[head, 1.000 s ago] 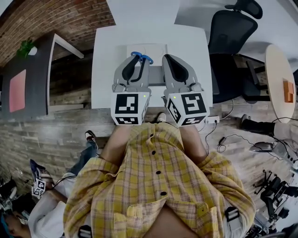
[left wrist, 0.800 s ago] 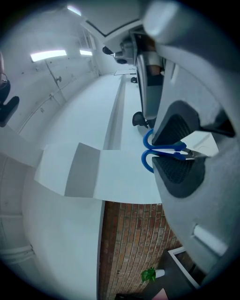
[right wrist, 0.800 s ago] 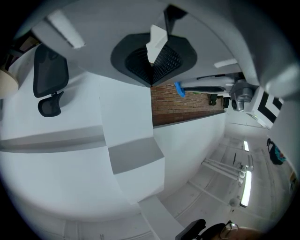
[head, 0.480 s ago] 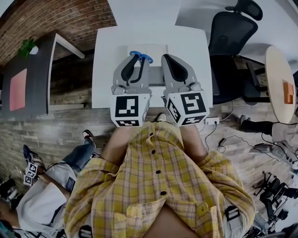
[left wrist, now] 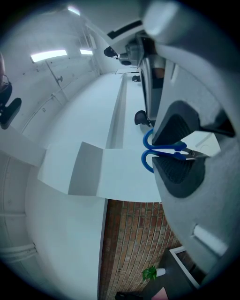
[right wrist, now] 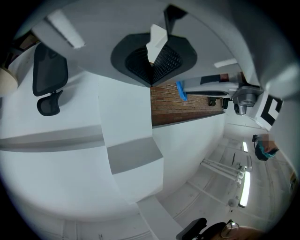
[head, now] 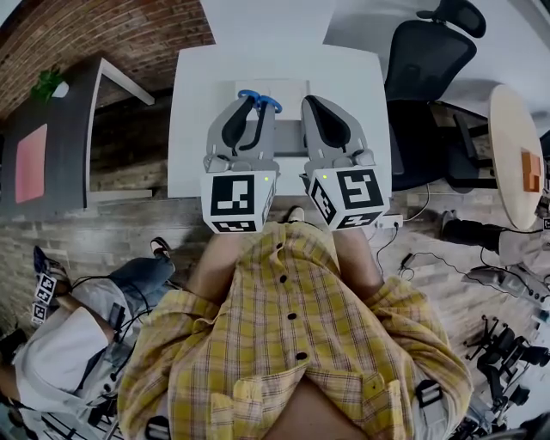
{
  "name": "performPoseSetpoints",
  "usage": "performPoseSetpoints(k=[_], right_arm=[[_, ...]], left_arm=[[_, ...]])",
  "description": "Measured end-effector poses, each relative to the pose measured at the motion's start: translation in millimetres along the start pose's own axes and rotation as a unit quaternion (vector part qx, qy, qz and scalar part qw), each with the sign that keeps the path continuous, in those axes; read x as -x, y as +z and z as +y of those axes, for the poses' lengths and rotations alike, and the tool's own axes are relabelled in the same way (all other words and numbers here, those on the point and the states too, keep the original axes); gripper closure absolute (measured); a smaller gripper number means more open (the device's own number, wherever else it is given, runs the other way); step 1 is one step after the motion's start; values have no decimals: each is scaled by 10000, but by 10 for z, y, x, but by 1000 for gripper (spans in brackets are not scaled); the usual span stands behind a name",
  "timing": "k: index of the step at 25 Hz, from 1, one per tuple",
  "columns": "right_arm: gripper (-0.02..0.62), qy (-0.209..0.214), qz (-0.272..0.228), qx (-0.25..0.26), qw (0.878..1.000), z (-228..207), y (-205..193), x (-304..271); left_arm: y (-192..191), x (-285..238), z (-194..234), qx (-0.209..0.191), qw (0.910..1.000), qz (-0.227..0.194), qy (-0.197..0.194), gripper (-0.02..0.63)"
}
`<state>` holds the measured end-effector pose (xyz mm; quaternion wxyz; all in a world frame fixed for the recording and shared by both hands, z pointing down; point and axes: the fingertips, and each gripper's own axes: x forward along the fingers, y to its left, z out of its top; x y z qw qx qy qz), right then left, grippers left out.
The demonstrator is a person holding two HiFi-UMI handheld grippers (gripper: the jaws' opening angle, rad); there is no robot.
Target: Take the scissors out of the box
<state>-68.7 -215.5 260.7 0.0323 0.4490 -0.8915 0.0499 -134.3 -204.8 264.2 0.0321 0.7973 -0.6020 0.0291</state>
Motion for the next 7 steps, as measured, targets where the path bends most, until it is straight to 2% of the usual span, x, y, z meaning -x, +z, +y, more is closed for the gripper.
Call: performPoseSetpoints(k=[7], right_arm=[[589, -11, -27, 6, 10000, -12, 13, -8]], left_arm=[[35, -16, -21, -83, 10000, -15, -34, 525]])
